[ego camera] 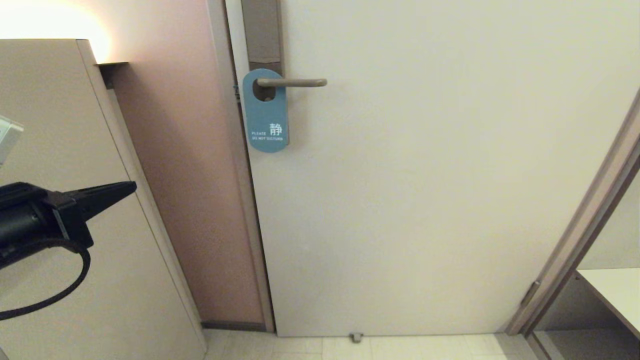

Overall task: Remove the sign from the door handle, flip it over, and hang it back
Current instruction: Take down the sign

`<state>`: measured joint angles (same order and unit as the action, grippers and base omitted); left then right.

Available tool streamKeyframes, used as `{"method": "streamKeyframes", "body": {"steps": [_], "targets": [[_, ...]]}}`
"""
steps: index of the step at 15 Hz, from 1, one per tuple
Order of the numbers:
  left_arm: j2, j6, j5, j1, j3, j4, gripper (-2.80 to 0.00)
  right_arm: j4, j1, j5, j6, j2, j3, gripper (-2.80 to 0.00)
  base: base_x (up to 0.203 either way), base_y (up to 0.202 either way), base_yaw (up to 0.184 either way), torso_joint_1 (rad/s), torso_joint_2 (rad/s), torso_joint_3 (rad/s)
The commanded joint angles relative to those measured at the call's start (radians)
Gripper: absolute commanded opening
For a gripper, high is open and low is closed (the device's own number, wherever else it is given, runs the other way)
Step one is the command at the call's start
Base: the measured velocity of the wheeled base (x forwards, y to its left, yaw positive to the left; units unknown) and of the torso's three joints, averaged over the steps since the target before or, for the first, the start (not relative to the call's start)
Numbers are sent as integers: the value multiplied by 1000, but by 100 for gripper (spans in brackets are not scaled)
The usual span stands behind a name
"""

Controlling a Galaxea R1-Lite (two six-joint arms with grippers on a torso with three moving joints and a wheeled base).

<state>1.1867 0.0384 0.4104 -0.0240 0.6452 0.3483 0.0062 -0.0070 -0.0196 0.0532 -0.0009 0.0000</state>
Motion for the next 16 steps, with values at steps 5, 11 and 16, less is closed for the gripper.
{"method": "streamKeyframes", "body": {"steps": [5,11,16], "targets": [[181,1,9,-60,137,2,-280,0,-1,0,0,1,0,-280,0,0,0,0,0,0],[344,5,45,-63,229,6,-280,0,1,0,0,1,0,-280,0,0,0,0,0,0],[453,19,81,-61,290,49,-280,0,1,-1,0,1,0,-280,0,0,0,0,0,0]]}}
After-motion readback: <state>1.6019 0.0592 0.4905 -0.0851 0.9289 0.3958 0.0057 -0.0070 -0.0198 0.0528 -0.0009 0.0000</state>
